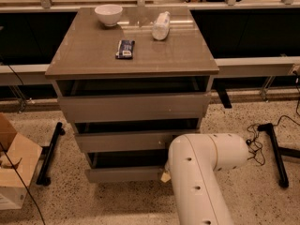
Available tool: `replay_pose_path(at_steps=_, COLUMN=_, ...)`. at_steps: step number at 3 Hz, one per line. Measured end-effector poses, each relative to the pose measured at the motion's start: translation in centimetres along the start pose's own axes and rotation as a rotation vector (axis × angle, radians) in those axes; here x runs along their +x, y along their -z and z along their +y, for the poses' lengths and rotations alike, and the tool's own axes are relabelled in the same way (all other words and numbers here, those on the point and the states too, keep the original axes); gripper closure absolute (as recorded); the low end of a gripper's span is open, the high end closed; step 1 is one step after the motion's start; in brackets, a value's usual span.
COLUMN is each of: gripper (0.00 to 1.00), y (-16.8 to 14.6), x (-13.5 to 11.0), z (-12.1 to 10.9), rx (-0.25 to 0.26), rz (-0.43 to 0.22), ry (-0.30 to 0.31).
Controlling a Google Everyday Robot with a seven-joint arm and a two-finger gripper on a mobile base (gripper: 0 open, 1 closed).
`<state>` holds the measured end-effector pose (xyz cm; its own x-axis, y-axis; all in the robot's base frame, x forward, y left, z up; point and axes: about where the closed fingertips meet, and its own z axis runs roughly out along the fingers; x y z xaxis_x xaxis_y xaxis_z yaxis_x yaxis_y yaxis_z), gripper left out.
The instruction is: Open bottom drawer
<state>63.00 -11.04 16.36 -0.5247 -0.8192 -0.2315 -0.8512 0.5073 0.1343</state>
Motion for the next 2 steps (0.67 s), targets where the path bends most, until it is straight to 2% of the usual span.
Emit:
replay_pose_path(at_steps=1, gripper=0.78, y=0.43, x=-0.10, z=0.06, rx=0.000, rz=0.000, ry=0.000)
replay_pose_path(at_steps=2, gripper=0.65, y=0.46, x=-0.11, z=0.07, rx=0.000, rz=0.000, ry=0.000)
